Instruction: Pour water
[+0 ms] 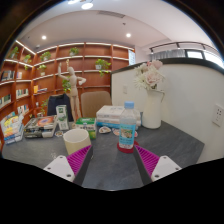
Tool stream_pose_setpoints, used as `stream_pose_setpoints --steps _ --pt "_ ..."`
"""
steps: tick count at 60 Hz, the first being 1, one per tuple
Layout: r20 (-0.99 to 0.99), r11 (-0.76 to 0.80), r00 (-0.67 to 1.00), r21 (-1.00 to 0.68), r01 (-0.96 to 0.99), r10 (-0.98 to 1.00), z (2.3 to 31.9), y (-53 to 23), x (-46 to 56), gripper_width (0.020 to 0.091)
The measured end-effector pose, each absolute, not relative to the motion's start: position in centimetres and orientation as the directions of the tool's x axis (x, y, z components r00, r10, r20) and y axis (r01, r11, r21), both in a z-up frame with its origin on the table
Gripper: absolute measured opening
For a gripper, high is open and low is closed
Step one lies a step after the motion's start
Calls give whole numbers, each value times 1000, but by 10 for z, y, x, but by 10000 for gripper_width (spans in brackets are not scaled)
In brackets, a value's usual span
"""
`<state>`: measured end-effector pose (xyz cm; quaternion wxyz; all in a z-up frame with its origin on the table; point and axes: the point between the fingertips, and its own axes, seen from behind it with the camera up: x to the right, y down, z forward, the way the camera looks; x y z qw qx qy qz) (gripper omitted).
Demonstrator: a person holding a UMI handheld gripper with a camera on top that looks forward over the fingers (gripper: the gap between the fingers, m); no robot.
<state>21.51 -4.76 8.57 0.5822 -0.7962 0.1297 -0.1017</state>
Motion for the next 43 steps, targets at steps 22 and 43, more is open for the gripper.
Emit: stream_pose_setpoints --steps 22,43 --pt "-15 -244 994 -969 -42 -112 141 -105 102 842" --pt "12 -241 997 -970 -6 -72 151 -114 76 843"
